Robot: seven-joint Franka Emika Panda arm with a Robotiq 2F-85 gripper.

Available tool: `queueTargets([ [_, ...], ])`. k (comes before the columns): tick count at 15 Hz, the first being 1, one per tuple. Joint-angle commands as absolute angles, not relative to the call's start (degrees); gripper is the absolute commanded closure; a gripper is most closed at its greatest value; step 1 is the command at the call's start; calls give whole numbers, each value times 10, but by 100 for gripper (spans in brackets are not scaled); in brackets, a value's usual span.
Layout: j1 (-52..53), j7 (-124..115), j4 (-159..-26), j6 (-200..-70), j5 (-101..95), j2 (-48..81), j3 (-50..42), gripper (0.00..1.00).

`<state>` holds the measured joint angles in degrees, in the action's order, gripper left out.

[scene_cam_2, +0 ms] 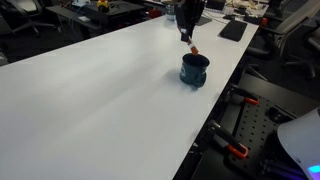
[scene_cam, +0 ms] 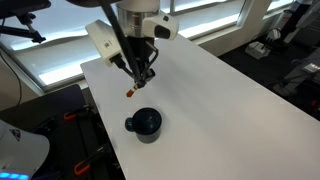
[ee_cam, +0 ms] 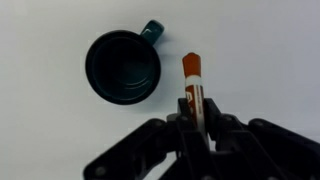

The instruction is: Remove the marker from the cup

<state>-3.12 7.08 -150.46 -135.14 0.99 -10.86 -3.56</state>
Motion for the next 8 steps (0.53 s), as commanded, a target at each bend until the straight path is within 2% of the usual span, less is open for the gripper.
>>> queueTargets([
  [1, 3, 58, -1468, -1280, 42, -84, -12, 95],
  [8, 27, 30, -1462, -1260, 26, -14, 23, 95],
])
